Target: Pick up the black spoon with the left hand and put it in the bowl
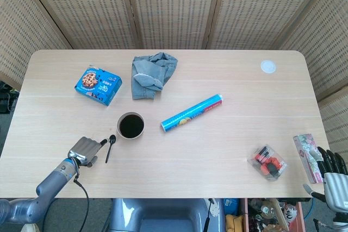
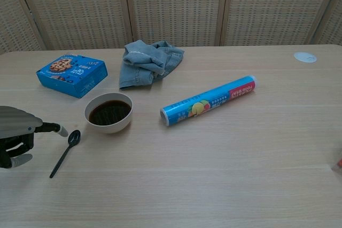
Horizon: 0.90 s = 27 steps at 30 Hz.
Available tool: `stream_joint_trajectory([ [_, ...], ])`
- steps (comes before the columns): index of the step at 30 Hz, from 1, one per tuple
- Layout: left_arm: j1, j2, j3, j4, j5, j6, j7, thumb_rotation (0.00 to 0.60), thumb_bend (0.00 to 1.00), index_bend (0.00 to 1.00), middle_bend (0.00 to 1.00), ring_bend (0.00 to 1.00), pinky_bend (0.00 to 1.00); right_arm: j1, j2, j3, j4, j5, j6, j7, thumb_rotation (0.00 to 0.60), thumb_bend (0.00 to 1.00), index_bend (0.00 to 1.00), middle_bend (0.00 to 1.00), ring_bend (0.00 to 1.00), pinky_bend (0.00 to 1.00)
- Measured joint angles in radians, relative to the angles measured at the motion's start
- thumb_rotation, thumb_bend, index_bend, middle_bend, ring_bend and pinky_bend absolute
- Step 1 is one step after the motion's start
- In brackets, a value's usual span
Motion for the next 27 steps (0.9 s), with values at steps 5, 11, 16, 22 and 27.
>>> stream_joint_trajectory([
  [5,0.006,-0.006,0.022,-0.013,0.035,-0.011,-0.006,0.6,0.54,0.09,0.81,0.75,0.68,0.0,0.001,0.0,-0.001,-0.001,0.0,-0.002,0.6,0.21,0.17,0.14,0.0,0.0],
  [11,0.004,-0.036,0.038,-0.009,0.037,-0.016,0.008,0.6,0.54,0.09,0.81,0.75,0.68,-0.004,0.001,0.0,0.002,0.002,0.002,0.003,0.6,0.21,0.17,0.14,0.0,0.0],
  [16,0.0,-0.043,0.045,-0.009,0.028,-0.013,0.017,0.6,0.54,0.09,0.81,0.75,0.68,-0.007,0.0,0.0,0.007,0.003,0.005,0.009,0.6,0.21,0.17,0.14,0.0,0.0],
  [22,-0.004,-0.036,0.053,-0.012,0.007,-0.009,0.024,0.6,0.54,0.09,0.81,0.75,0.68,-0.006,-0.003,0.0,0.01,0.002,0.003,0.011,0.6,0.21,0.17,0.14,0.0,0.0],
  [27,-0.011,-0.033,0.061,-0.008,-0.021,-0.012,0.034,0.6,0.54,0.09,0.81,0.75,0.68,-0.006,-0.004,0.0,0.013,0.002,0.002,0.013,0.6,0.21,0.17,0.14,0.0,0.0],
])
